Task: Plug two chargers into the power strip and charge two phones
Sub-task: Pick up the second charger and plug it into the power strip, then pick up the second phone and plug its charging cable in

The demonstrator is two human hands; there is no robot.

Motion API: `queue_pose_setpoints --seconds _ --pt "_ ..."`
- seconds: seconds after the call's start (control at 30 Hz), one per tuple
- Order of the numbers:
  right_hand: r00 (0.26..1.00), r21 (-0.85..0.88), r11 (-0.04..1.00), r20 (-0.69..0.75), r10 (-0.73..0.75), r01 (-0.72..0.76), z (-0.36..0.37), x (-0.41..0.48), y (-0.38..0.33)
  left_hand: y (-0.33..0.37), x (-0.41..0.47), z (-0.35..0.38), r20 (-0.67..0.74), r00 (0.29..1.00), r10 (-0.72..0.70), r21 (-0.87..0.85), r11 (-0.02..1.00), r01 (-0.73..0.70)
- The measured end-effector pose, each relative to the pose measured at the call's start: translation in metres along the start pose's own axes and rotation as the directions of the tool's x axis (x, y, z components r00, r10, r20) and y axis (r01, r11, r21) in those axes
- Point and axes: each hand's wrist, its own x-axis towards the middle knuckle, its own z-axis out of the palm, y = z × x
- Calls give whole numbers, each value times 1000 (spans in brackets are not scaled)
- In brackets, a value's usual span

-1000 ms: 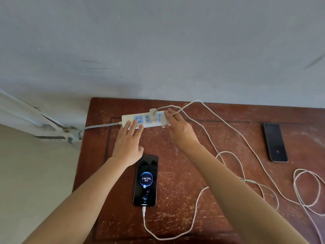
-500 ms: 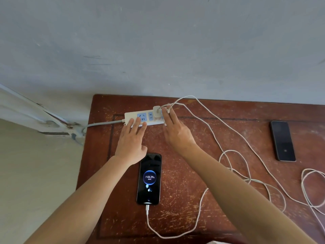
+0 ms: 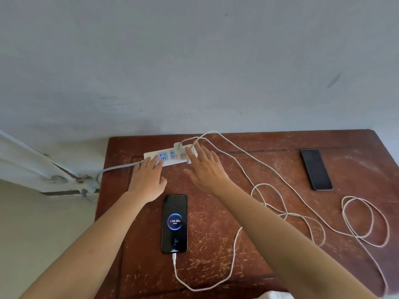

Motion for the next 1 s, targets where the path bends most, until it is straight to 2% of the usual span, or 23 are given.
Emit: queue_pose_setpoints --seconds 0.13,0.27,0.4,0.57,0.67,0.77,0.87,0.93,1.0 --pt "994 145 985 -34 102 -96 -7 -59 15 21 -31 0 -132 991 13 -60 998 -21" --pt "939 220 917 -8 343 -333 17 -144 45 67 -57 25 -117 988 104 -140 983 -120" --pt "833 262 798 50 550 -543 41 -229 74 138 -71 58 -16 962 274 -147 951 -274" --pt "652 300 611 49 757 -732 54 -324 113 237 -81 86 115 845 522 -50 853 -519" --pt "528 293 491 59 847 -821 59 -364 137 289 -82 94 156 781 604 -6 792 -611" --pt "428 301 390 68 901 -870 66 -391 159 334 -82 102 160 756 635 -1 766 -643" --pt "351 280 331 24 936 -901 74 -408 185 369 -81 113 164 765 623 -9 777 -630" --pt "332 265 328 -29 943 -907 80 -413 206 386 -79 122 194 784 590 -1 799 -601" --pt "359 261 361 -59 932 -895 84 -417 227 399 -79 132 260 795 548 57 813 -579"
